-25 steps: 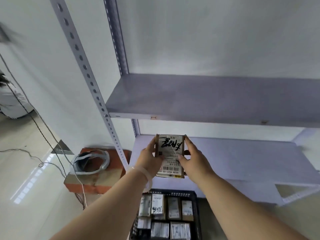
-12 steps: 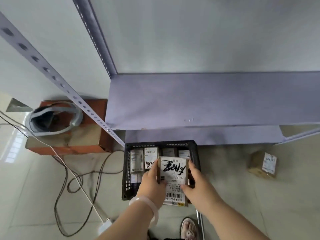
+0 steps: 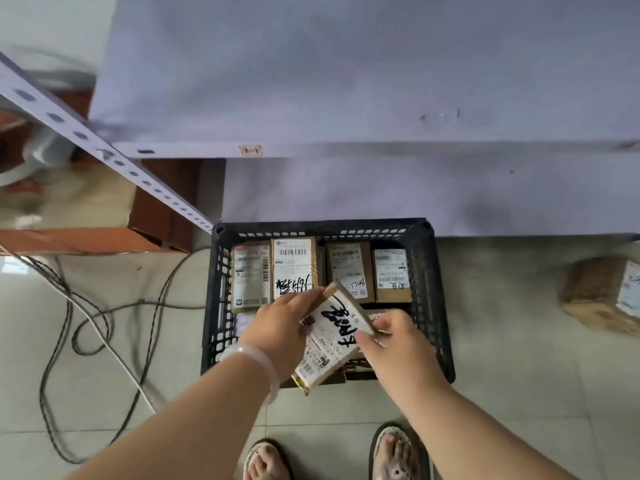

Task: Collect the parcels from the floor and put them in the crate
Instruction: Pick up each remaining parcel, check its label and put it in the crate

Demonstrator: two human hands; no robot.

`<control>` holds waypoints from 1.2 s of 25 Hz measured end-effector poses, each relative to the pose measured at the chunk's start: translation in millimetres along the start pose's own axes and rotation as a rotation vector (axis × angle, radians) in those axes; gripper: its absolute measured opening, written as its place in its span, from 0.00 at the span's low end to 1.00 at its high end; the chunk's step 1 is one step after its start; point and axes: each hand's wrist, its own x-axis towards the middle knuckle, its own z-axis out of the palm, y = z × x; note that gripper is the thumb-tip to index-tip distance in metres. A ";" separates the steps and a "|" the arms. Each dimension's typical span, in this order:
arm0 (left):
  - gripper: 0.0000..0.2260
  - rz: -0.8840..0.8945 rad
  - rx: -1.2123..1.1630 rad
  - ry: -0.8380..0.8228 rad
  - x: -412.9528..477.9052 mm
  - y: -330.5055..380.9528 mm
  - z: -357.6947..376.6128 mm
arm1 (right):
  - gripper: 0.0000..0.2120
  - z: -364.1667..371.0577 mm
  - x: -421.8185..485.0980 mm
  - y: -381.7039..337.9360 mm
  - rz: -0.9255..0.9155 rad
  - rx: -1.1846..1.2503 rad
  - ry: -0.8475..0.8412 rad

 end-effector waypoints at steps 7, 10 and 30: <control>0.29 0.050 0.293 0.036 43.6 -56.3 68.4 | 0.15 75.4 56.0 36.8 0.021 -0.158 -0.100; 0.28 0.062 0.358 0.078 58.2 -72.4 90.4 | 0.11 95.2 75.0 40.8 0.034 -0.265 -0.111; 0.27 -0.042 0.390 0.022 102.8 -83.8 107.8 | 0.21 105.9 112.0 60.5 -0.035 -0.189 -0.101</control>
